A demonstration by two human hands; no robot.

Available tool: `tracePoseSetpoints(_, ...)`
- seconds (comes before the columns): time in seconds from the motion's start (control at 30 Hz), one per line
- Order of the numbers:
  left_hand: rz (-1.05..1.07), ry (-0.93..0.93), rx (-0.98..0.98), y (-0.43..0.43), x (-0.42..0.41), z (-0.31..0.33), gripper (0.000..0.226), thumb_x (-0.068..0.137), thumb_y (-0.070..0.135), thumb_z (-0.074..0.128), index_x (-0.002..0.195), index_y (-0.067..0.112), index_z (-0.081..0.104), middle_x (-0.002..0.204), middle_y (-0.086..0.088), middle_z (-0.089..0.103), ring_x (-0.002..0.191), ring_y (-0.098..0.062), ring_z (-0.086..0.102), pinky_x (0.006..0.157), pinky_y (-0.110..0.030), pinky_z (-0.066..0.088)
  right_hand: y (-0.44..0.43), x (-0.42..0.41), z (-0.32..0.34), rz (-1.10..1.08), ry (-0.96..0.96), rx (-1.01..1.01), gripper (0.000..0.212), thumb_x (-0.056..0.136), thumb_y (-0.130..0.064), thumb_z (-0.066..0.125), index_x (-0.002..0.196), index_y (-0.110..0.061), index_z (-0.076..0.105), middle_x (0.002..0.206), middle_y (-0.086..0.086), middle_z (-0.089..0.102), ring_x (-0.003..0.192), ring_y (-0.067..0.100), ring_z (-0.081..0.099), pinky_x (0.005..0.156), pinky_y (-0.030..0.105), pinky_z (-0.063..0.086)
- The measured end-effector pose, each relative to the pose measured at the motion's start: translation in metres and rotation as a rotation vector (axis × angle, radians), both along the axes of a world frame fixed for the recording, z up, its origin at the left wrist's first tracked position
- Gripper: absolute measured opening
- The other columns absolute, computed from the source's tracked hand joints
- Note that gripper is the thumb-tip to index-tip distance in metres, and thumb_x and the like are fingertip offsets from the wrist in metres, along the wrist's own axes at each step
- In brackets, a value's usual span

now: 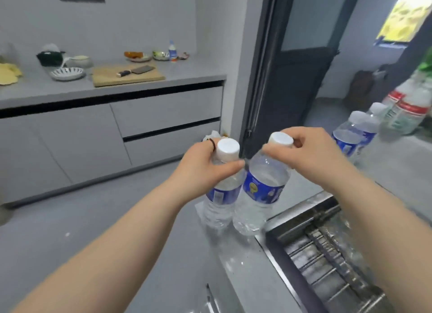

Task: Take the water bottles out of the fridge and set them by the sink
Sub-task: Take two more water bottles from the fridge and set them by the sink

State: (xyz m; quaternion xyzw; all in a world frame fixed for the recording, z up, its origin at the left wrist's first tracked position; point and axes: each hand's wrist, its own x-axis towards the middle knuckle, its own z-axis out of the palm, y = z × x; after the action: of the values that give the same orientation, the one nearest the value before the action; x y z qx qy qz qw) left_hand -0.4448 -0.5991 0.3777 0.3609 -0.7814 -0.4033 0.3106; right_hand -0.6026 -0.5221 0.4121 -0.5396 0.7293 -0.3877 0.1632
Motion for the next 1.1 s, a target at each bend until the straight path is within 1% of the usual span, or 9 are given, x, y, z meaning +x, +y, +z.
tracePoseSetpoints(0.13,-0.1,0.032,0.048,-0.031,-0.05,-0.007,0.039,0.074,0.023,0.069,0.111,0.013,0.059,0.108,-0.002,0.064,0.106,-0.016,0.058,0.091,-0.026,0.043,-0.021,-0.039,-0.002,-0.181,0.023,0.012,0.025,0.074,-0.03,0.068,0.07,-0.005,0.064,0.061,0.002,0.049,0.057,0.015,0.041,0.055,0.027,0.034)
tracePoseSetpoints(0.3,-0.234,0.033,0.087,-0.048,-0.099,-0.022,0.039,0.074,0.026,0.068,0.11,0.016,0.058,0.101,0.005,0.06,0.097,-0.01,0.054,0.086,-0.02,0.042,-0.043,-0.089,-0.011,-0.449,0.034,0.018,0.037,0.075,-0.029,0.065,0.047,-0.021,0.041,0.051,-0.003,0.038,0.052,0.014,0.035,0.048,0.027,0.027)
tracePoseSetpoints(0.5,-0.315,0.017,0.154,-0.052,-0.136,-0.035,0.042,0.074,0.028,0.068,0.113,0.016,0.056,0.107,0.0,0.062,0.1,-0.014,0.054,0.091,-0.028,0.043,-0.056,-0.121,-0.027,-0.563,0.066,0.074,0.019,0.075,-0.028,0.062,0.068,-0.011,0.06,0.067,0.007,0.053,0.072,0.024,0.048,0.062,0.029,0.035)
tracePoseSetpoints(0.67,-0.35,0.04,0.155,-0.055,-0.155,-0.038,0.044,0.075,0.029,0.068,0.115,0.02,0.053,0.104,0.007,0.056,0.106,-0.015,0.053,0.098,-0.034,0.043,-0.062,-0.133,-0.038,-0.623,0.044,0.081,0.017,0.078,-0.028,0.059,0.071,-0.012,0.056,0.077,0.008,0.053,0.078,0.026,0.049,0.068,0.032,0.036)
tracePoseSetpoints(0.8,-0.369,0.121,0.168,-0.055,-0.16,-0.043,0.042,0.074,0.024,0.068,0.114,0.02,0.054,0.105,0.009,0.056,0.103,-0.009,0.051,0.09,-0.022,0.039,-0.07,-0.139,-0.047,-0.655,0.094,0.064,0.019,0.076,-0.036,0.059,0.07,-0.018,0.055,0.081,0.008,0.053,0.081,0.029,0.05,0.069,0.035,0.04)
tracePoseSetpoints(0.9,-0.388,0.187,0.213,-0.055,-0.158,-0.05,0.042,0.071,0.019,0.072,0.104,0.034,0.051,0.102,0.016,0.054,0.096,0.005,0.051,0.079,0.002,0.035,-0.068,-0.14,-0.055,-0.672,0.073,0.052,0.036,0.076,-0.043,0.059,0.097,-0.014,0.06,0.089,0.006,0.061,0.091,0.03,0.055,0.075,0.037,0.044)
tracePoseSetpoints(0.97,-0.417,0.197,0.256,-0.053,-0.154,-0.061,0.057,0.066,0.014,0.076,0.104,0.041,0.043,0.108,0.019,0.051,0.097,0.015,0.048,0.08,0.006,0.033,-0.062,-0.138,-0.062,-0.663,-0.007,-0.005,0.042,0.075,-0.043,0.061,0.105,-0.014,0.057,0.077,-0.004,0.051,0.084,0.023,0.049,0.072,0.033,0.038)
tracePoseSetpoints(1.0,-0.424,0.185,0.274,-0.052,-0.151,-0.07,0.073,0.061,0.016,0.079,0.115,0.041,0.038,0.119,0.016,0.047,0.106,0.011,0.045,0.089,0.001,0.032,-0.057,-0.137,-0.068,-0.665,-0.048,-0.037,0.045,0.074,-0.041,0.064,0.109,-0.013,0.055,0.08,-0.006,0.047,0.084,0.019,0.046,0.073,0.032,0.038)
tracePoseSetpoints(1.1,-0.392,0.102,0.323,-0.048,-0.143,-0.097,0.111,0.055,0.016,0.083,0.138,0.032,0.01,0.14,0.01,0.027,0.123,-0.001,0.034,0.097,-0.005,0.031,-0.044,-0.128,-0.096,-0.669,-0.209,-0.082,0.061,0.072,-0.028,0.071,0.124,-0.014,0.042,0.113,0.004,0.046,0.101,0.019,0.048,0.093,0.038,0.042)
